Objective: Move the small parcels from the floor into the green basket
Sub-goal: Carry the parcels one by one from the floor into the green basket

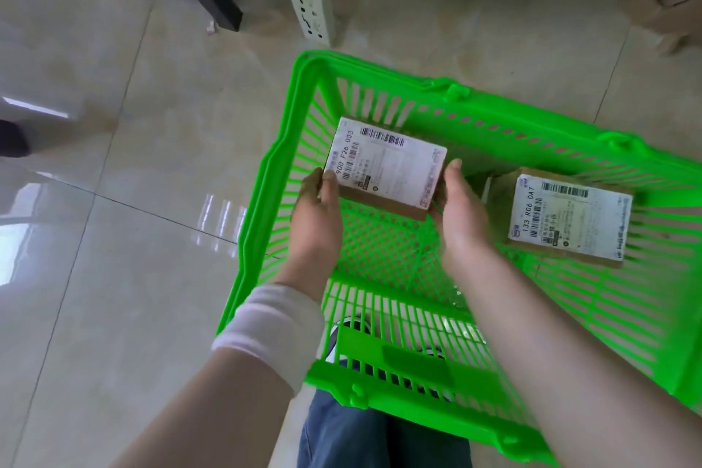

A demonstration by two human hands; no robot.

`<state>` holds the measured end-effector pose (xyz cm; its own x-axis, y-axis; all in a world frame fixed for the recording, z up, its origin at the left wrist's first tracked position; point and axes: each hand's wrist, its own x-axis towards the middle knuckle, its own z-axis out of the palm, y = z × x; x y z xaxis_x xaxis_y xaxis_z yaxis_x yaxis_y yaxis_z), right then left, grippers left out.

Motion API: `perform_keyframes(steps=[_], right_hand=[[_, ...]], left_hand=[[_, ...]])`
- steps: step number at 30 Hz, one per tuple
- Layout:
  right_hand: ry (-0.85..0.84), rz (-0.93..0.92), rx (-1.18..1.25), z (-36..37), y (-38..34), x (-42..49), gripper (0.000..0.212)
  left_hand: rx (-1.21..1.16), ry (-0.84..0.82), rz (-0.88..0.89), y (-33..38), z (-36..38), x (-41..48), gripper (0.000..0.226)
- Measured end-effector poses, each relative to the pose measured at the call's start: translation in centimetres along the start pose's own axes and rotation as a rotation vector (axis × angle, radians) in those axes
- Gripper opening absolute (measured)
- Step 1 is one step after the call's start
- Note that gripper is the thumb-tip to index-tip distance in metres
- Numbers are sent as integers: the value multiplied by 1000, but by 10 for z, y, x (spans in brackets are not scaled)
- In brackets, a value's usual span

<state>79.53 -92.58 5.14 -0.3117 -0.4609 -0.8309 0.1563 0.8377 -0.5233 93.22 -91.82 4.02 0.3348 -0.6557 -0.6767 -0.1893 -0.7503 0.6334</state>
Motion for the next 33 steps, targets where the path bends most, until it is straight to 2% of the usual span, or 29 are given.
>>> perform_keyframes(steps=[5,9,14,18,23,27,30,33], right_hand=[[-54,-76,69,-1,12,11,47],[-96,-64,57,-5,6,9,51],[-40,-32,125,-26,-11,-31,58],[2,11,199,-59,-20,-99,60],[-34,69,284,-110,-36,-219,50],[-51,19,372,-158,-55,-305,37],[12,-17,458,-190,-63,-360,25],[44,-49,573,-215,-57,-408,27]], left_hand=[[-212,11,-71,-7,7,5,56],[-258,8,-126,-5,12,0,65],[-292,27,-167,13,7,-30,60],[-257,-5,-141,44,3,-98,52],[-178,-93,-147,88,-8,-208,51],[-191,-202,-127,125,-16,-298,49],[-183,-289,-100,142,-23,-362,45],[-93,-346,-59,142,-28,-413,45]])
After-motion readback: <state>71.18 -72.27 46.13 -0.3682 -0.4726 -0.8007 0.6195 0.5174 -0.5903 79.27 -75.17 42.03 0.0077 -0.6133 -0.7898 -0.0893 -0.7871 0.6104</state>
